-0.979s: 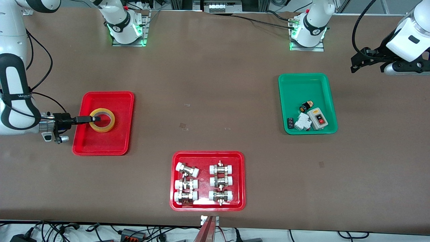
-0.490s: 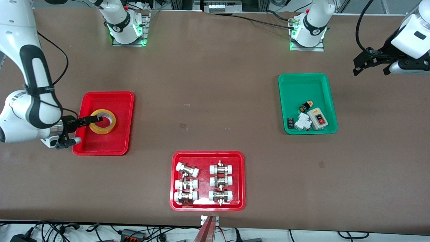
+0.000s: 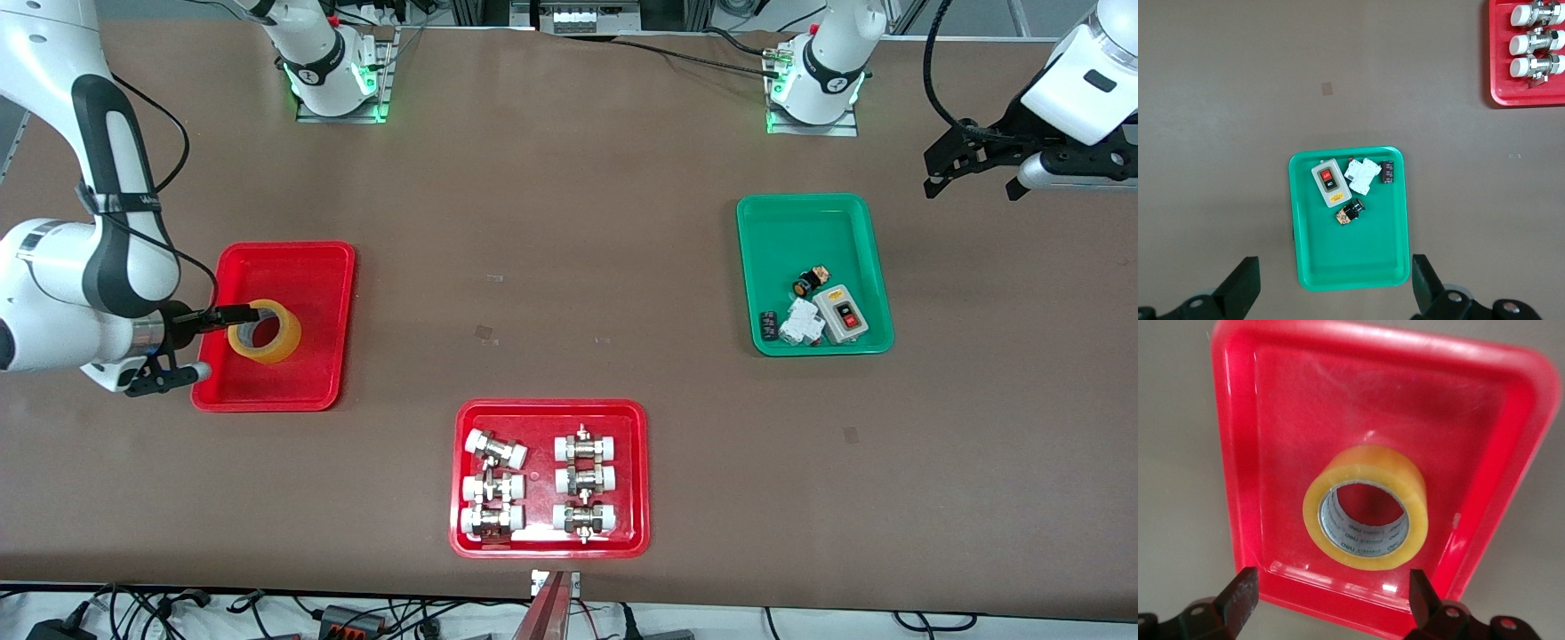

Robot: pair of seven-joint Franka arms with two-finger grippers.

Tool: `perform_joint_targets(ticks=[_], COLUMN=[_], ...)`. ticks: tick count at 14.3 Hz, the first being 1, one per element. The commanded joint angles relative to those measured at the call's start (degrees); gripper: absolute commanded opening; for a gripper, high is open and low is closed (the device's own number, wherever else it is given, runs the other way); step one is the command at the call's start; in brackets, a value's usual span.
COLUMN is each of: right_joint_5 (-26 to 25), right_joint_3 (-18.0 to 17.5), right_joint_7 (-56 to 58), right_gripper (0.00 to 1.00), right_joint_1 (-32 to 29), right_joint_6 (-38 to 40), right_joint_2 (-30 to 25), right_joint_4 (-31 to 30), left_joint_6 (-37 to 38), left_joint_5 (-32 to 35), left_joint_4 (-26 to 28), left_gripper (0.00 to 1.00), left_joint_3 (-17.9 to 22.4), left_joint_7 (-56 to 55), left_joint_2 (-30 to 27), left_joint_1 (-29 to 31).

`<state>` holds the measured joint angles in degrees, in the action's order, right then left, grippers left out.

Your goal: Left arm passes tape to right arm into tray

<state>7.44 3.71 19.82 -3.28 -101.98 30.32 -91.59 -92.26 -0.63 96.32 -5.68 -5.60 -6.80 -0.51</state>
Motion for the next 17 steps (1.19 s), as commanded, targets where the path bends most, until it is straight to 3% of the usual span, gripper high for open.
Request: perform_joint_targets(ticks=[1,3,6,8,9,12,17], right_joint_5=[-2.60,-5.93,-6.30,-6.22,-6.13,-5.95,-6.21], right_joint_3=[0.07,-0.28,-0.19,-0.37,-0.54,-0.46,-0.11], right_joint_7=[-6.96,-10.75,-13.31,-14.89,-14.55,-15.86,-19.55], right_gripper=[1.00,1.00,1.00,1.00,1.00,1.00,1.00], right_joint_1=[1.43,1.78,2.31,2.57,2.49,2.48,3.36], right_joint_6=[1.68,7.02,21.42,26.47,26.39,22.99,11.30], right_joint_2=[-6.05,-8.42,-8.79,-8.79,-8.70,-8.00,-8.78], right_joint_4=[1.31,5.52,15.79,22.13,23.72,24.18,22.69], left_joint_6=[0.94,0.94,1.38,1.47,1.47,5.85,6.22], left_joint_5=[0.72,0.63,0.63,0.63,0.63,0.63,0.63], left_joint_4=[-2.01,-2.10,-2.53,-2.89,-3.15,-10.95,-10.89], left_gripper=[1.00,1.00,1.00,1.00,1.00,1.00,1.00], left_joint_3=[0.76,0.67,0.41,0.41,0.41,0.58,0.58], left_joint_7=[0.94,1.11,1.03,1.03,1.03,1.11,1.29], left_joint_2=[1.44,1.62,1.88,2.14,2.58,7.67,7.77], left_joint_1=[-0.02,1.47,1.48,1.21,1.21,1.30,1.56])
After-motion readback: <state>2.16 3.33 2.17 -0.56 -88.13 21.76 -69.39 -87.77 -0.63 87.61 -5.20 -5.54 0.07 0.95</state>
